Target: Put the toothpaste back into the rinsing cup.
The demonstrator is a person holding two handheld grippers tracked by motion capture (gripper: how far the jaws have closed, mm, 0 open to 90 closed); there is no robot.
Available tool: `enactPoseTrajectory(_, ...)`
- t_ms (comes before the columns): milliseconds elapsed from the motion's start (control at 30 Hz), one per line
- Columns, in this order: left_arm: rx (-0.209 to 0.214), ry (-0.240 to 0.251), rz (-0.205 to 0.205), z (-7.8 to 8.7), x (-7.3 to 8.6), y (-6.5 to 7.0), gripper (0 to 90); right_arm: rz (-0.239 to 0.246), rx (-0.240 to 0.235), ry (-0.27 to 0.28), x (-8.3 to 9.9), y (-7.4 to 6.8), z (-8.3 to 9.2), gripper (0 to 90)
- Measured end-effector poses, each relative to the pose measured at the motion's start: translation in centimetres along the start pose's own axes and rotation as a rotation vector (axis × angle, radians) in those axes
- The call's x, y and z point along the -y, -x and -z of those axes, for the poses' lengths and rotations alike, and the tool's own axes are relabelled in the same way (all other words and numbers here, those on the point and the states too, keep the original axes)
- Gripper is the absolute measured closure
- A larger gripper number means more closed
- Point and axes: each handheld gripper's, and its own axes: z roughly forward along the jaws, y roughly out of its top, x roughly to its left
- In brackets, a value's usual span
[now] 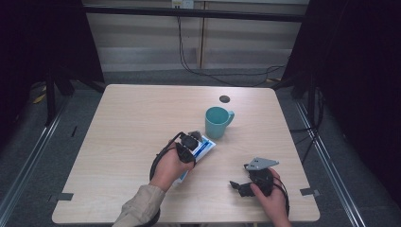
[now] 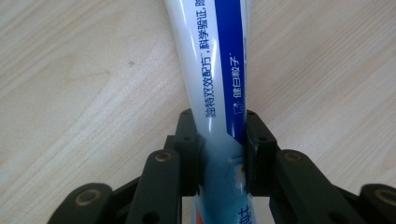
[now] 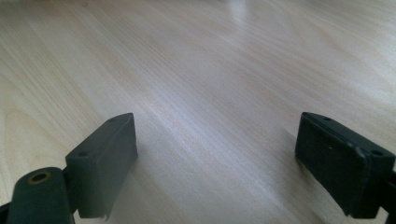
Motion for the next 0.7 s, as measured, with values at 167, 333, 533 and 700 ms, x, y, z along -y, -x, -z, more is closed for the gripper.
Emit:
enactPoseTrajectory(167,0.031,0.048,0.003,0.7,0.6,-0.5,71.7,0.001,0.000,0.000,0.0,0.0,0.0,12.2)
enactPoseTrajectory(333,0.035,0.078,0.016,1.0,1.1,-0.9,71.7,0.001,0.000,0.000,0.0,0.0,0.0,12.2)
enactPoseTrajectory(533,0.046,0.129,0.018,1.5,1.9,-1.4,71.8,-0.011,0.011,-0.003,0.0,0.0,0.0,12.0)
enactPoseTrajectory(700,0.051,0.157,0.009,1.6,2.2,-1.5,71.8,-0.097,0.011,0.025,0.0,0.2,0.2,14.5)
